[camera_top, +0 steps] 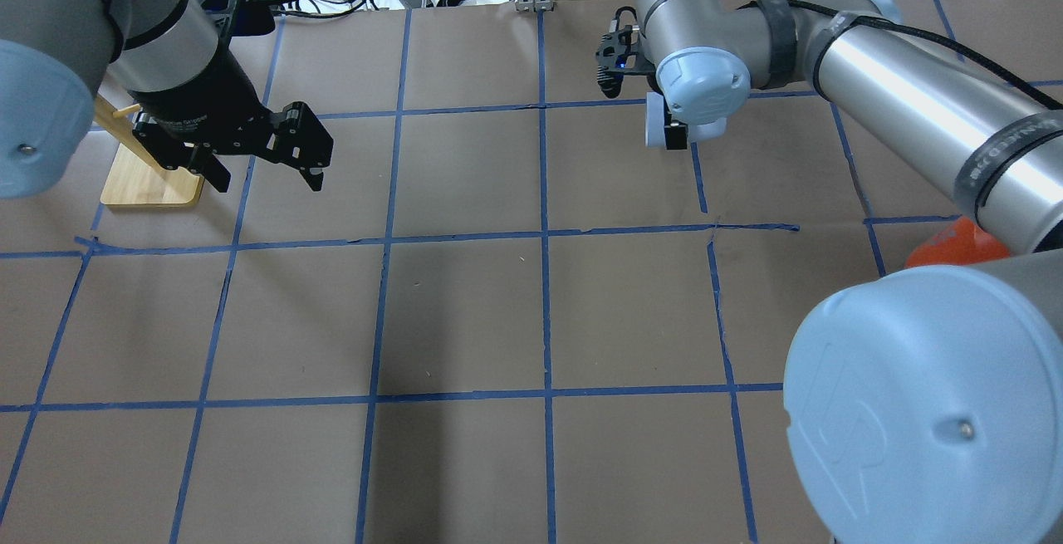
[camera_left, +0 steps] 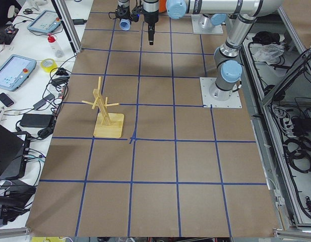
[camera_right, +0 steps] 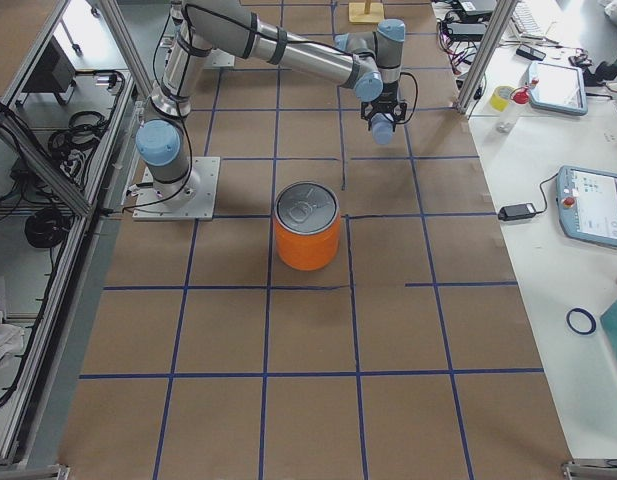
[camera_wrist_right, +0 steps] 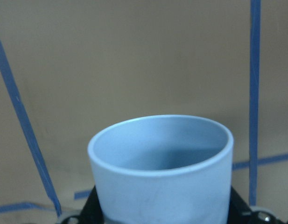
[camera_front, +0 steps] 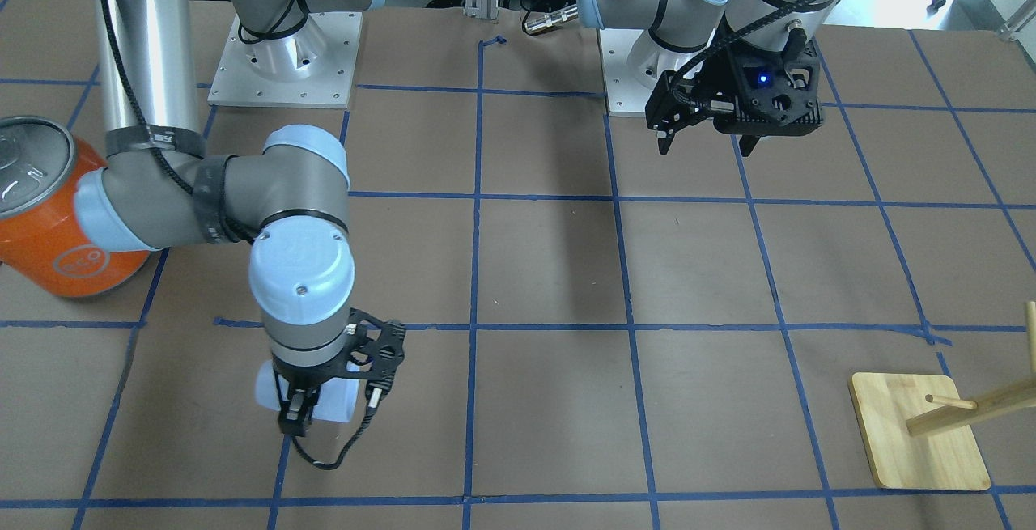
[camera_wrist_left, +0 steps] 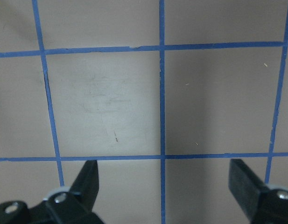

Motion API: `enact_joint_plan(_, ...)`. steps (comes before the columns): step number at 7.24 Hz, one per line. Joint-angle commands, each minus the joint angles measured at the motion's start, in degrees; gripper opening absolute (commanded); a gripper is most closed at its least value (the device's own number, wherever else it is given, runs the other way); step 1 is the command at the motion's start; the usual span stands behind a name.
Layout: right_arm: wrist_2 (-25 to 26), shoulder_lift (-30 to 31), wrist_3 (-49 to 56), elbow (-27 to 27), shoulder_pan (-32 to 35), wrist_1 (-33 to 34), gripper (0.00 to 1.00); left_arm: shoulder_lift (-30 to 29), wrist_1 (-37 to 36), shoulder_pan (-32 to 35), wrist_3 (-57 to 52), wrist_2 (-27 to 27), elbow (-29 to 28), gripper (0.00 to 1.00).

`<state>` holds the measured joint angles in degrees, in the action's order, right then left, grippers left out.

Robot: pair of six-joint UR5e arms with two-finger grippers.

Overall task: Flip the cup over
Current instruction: 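Carry the cup with the right gripper toward the left gripper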

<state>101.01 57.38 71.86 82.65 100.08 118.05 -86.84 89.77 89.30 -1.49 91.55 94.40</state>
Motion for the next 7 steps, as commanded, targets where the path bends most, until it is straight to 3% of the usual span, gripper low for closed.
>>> enact_joint_plan(1,-6.24,-2.17,-6.61,-0.38,6.59,4.36,0.00,0.00,-0.04,0.00,0.00,0.04,0.00,1.00)
enact_joint_plan(4,-7.41,-6.12,-15.42,-5.71,14.24,5.62,0.00,-0.09,-0.04,0.09,0.96,-0.05,0.00,1.00)
enact_joint_plan(7,-7.67,-8.51,-18.42,-5.66,15.50,4.48,0.00,-0.09,-0.12,0.00,0.97,-0.05,0.00,1.00)
